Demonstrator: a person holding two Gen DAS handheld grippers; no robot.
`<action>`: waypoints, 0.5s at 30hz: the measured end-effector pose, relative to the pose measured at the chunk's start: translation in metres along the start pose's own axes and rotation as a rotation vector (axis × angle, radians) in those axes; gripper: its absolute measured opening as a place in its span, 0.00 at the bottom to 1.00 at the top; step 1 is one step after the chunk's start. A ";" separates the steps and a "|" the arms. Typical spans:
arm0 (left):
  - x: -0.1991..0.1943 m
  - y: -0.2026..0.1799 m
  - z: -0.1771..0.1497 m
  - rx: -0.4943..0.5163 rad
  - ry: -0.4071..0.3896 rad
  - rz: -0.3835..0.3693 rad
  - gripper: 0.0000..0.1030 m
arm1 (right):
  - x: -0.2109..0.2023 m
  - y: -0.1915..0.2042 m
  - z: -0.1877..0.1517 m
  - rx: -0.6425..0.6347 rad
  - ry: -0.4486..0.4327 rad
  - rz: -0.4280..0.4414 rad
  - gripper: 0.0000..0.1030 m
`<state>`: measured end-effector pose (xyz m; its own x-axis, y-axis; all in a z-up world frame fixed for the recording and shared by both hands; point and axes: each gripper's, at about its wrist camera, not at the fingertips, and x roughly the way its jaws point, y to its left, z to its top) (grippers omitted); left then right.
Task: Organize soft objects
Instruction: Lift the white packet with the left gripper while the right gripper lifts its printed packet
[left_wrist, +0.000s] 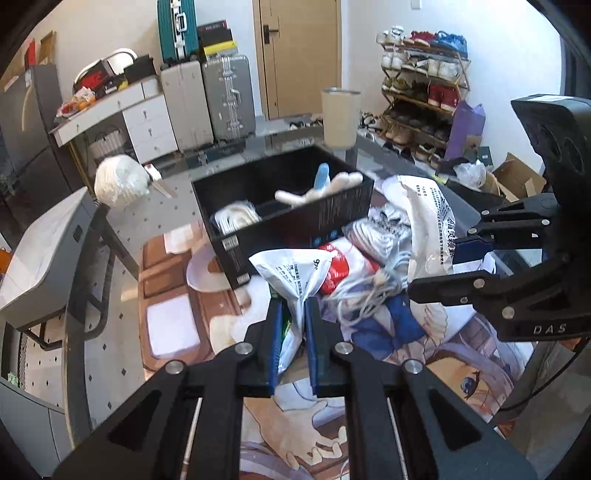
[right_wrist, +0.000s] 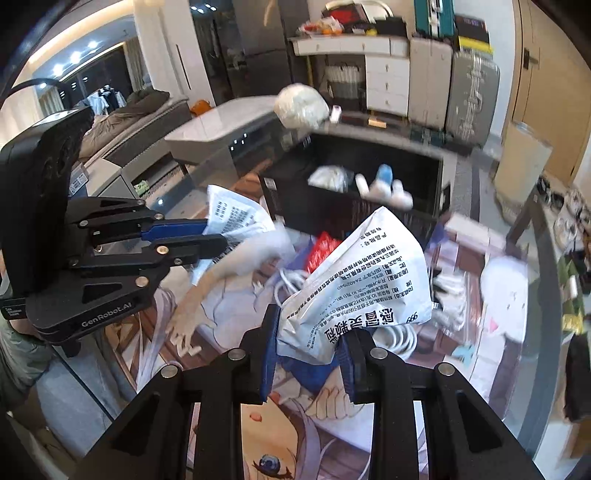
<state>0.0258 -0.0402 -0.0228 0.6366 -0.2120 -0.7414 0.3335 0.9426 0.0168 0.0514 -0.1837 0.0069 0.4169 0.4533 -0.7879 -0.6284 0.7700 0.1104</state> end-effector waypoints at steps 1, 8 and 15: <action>-0.002 0.000 0.001 0.000 -0.013 0.002 0.10 | -0.004 0.002 0.001 -0.011 -0.020 -0.008 0.28; -0.022 -0.002 0.007 -0.004 -0.131 0.030 0.10 | -0.035 0.011 0.007 -0.057 -0.209 -0.023 0.28; -0.051 -0.002 0.010 0.019 -0.302 0.068 0.10 | -0.070 0.027 0.003 -0.119 -0.424 -0.019 0.28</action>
<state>-0.0001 -0.0338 0.0217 0.8348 -0.2181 -0.5056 0.2941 0.9528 0.0747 0.0069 -0.1938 0.0667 0.6458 0.6030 -0.4683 -0.6792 0.7339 0.0083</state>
